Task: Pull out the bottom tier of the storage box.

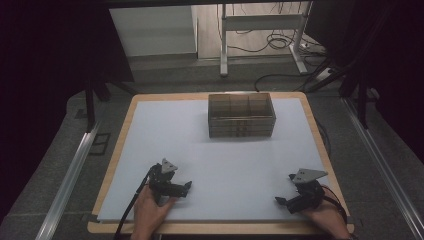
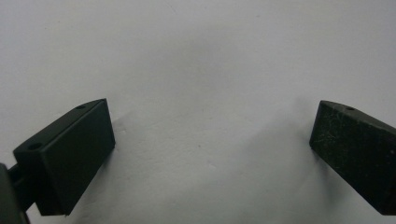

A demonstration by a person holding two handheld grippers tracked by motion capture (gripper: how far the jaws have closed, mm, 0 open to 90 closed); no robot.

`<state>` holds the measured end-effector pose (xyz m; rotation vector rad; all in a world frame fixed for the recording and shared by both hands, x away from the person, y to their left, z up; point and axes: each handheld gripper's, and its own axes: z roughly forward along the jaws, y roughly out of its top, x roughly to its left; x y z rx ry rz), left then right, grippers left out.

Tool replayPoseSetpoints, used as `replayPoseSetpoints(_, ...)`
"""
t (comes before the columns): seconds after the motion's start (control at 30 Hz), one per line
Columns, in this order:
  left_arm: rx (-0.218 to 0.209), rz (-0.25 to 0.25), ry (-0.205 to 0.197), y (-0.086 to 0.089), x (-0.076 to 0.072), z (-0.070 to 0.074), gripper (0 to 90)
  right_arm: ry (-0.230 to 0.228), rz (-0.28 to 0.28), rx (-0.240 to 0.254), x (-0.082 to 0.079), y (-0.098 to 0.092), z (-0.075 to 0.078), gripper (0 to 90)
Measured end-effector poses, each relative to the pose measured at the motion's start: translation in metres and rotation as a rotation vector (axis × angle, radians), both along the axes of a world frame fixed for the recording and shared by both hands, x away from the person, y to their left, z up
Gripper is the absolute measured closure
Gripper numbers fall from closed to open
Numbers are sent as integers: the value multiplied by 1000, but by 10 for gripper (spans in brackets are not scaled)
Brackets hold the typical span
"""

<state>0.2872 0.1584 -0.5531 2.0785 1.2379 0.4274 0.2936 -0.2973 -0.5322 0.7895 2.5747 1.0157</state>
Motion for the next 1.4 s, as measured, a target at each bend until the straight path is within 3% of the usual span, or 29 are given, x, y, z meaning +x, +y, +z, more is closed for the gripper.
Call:
replayPoseSetpoints(1.23,0,0,0,0,0,0,0,0,1,1,0,0,0,24)
replayPoseSetpoints(1.4,-1,0,0,0,0,0,0,1,-10,2,-1,-1,2,68)
